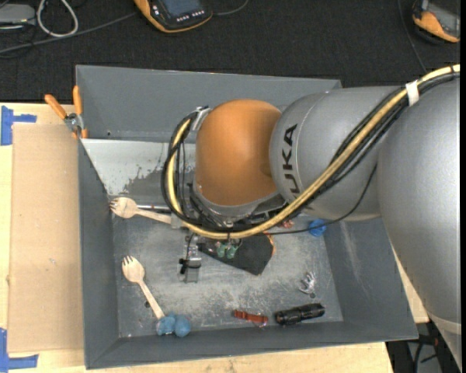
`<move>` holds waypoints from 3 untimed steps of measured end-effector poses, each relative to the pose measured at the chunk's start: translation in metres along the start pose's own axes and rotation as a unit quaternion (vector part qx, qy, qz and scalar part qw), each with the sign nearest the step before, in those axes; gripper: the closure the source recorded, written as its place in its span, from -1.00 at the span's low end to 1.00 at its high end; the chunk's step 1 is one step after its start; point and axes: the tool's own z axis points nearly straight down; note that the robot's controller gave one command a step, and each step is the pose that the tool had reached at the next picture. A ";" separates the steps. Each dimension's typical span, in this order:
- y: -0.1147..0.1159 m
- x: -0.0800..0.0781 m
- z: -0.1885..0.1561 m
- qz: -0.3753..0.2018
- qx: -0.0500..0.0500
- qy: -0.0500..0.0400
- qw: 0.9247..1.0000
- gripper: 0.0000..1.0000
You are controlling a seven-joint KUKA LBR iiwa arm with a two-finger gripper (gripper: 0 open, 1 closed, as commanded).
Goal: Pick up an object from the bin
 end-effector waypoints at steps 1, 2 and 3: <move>0.000 0.000 0.000 0.000 0.000 0.000 1.000 -1.00; -0.098 -0.045 0.082 -0.056 0.000 -0.001 0.998 -1.00; -0.119 -0.042 0.089 0.029 -0.004 -0.003 1.000 -1.00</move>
Offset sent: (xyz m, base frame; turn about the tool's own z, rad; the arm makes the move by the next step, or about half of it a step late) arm 0.0457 -0.1058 -0.0880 -0.1127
